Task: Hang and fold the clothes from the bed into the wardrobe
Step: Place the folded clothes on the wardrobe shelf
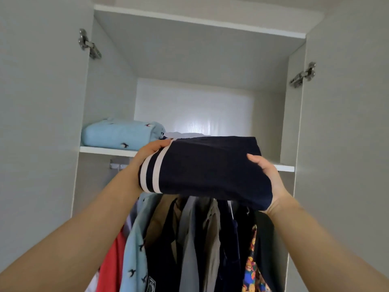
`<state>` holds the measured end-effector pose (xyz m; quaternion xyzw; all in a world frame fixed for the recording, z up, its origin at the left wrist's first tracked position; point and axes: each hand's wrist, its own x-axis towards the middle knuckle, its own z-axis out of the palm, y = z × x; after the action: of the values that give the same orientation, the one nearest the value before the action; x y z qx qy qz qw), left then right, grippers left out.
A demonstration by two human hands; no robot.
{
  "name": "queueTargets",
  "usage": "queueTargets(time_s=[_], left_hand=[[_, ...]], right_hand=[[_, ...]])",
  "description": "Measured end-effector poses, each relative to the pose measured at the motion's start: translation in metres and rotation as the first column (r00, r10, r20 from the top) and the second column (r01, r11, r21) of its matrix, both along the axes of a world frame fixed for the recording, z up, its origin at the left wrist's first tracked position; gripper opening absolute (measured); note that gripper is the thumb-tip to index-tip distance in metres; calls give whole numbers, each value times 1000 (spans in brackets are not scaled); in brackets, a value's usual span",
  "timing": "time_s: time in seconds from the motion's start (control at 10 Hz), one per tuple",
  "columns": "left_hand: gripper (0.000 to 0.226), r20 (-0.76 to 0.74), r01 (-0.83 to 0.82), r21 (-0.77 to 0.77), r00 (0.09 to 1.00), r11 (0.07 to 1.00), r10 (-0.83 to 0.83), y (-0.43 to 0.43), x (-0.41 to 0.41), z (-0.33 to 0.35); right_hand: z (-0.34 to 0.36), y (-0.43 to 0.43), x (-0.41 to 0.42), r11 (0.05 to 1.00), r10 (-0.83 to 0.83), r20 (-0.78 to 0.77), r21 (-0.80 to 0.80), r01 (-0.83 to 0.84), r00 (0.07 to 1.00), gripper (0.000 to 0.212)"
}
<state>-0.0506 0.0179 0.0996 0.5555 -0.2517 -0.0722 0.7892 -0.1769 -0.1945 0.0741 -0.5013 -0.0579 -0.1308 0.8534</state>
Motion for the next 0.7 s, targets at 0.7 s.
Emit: queueTargets(time_s=[0.7], left_hand=[[14,149,-39,-42,988,998,45,-70,204,112]], right_hand=[[102,-74,245,1000,5,253,16,-9,967,26]])
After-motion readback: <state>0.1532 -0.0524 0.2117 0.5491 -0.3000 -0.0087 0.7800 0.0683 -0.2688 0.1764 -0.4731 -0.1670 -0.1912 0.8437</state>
